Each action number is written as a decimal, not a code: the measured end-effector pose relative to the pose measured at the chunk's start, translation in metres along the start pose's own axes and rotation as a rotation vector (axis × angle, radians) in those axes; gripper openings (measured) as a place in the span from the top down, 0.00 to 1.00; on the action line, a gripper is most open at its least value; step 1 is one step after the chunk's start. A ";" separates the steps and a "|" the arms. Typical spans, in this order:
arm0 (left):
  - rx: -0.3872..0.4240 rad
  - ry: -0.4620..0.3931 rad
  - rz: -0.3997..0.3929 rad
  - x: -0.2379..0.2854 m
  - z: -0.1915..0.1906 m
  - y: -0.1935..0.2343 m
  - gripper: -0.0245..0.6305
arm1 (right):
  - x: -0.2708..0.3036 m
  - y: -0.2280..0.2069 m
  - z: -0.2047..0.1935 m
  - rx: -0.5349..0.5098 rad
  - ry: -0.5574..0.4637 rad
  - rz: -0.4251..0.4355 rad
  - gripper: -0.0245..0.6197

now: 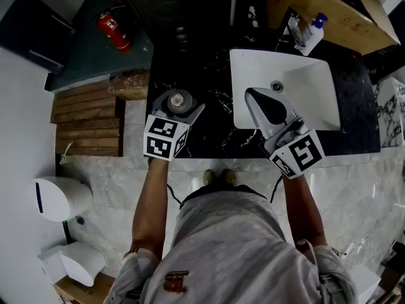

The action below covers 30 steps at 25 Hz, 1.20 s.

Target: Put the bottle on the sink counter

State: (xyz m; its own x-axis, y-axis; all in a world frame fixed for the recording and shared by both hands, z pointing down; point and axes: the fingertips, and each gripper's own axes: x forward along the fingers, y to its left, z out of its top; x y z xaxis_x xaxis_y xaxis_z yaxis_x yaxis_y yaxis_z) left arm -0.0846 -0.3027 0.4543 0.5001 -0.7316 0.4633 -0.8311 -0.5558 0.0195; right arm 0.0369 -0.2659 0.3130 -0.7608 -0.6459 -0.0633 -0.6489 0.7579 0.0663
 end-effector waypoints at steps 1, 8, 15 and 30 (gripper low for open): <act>-0.002 0.017 -0.003 0.003 -0.004 0.000 0.45 | 0.000 -0.001 -0.001 0.001 0.002 -0.004 0.96; 0.006 0.099 -0.025 0.016 -0.022 0.001 0.45 | 0.000 -0.006 -0.007 0.014 0.012 -0.024 0.96; 0.004 0.132 -0.047 0.022 -0.032 -0.002 0.45 | -0.001 -0.010 -0.008 0.017 0.012 -0.038 0.96; 0.047 0.118 -0.051 0.024 -0.033 -0.003 0.43 | -0.002 -0.013 -0.013 0.030 0.016 -0.042 0.96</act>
State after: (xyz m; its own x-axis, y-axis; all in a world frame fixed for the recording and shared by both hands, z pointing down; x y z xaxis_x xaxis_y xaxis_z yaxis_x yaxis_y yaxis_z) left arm -0.0782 -0.3061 0.4946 0.5070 -0.6518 0.5640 -0.7916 -0.6110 0.0055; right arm 0.0466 -0.2757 0.3257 -0.7328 -0.6786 -0.0499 -0.6803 0.7321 0.0341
